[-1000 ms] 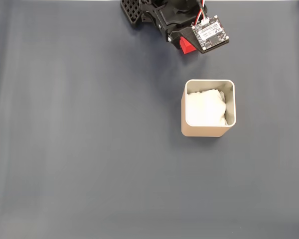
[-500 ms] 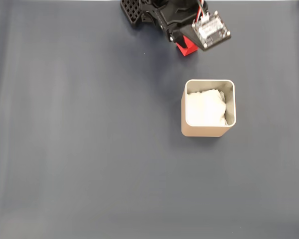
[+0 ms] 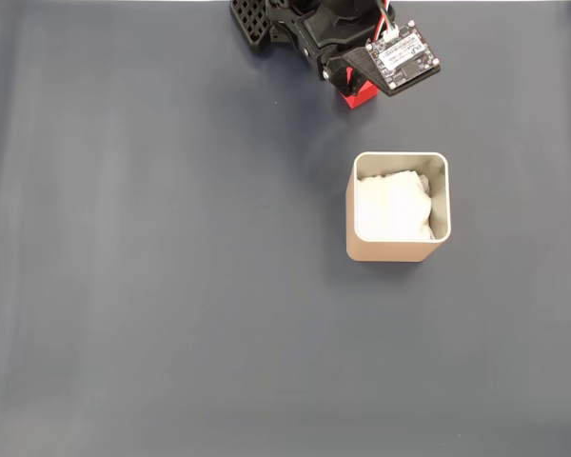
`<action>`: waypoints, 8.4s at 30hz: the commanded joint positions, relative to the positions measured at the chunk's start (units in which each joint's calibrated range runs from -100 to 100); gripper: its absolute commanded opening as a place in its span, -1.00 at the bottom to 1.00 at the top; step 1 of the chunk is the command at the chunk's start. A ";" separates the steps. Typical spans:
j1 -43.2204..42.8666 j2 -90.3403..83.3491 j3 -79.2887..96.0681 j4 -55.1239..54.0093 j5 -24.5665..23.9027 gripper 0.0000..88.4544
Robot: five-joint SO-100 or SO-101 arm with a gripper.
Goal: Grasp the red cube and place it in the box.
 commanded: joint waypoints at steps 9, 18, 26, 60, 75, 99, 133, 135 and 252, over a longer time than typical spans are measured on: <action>-0.20 2.58 -6.86 1.56 0.10 -0.92; 0.23 -1.92 -8.96 6.16 0.15 -0.49; 1.58 -3.30 -9.41 7.55 1.03 -0.22; 4.84 -11.87 6.91 -2.29 2.20 -0.15; 3.57 -14.64 10.46 0.09 2.00 -0.17; 4.56 -16.20 10.55 4.11 2.78 -0.19; 4.13 -12.91 8.55 4.11 3.91 -0.88; 4.13 -12.39 7.82 3.94 3.86 -0.89; 19.97 37.20 -15.52 2.06 7.03 -0.73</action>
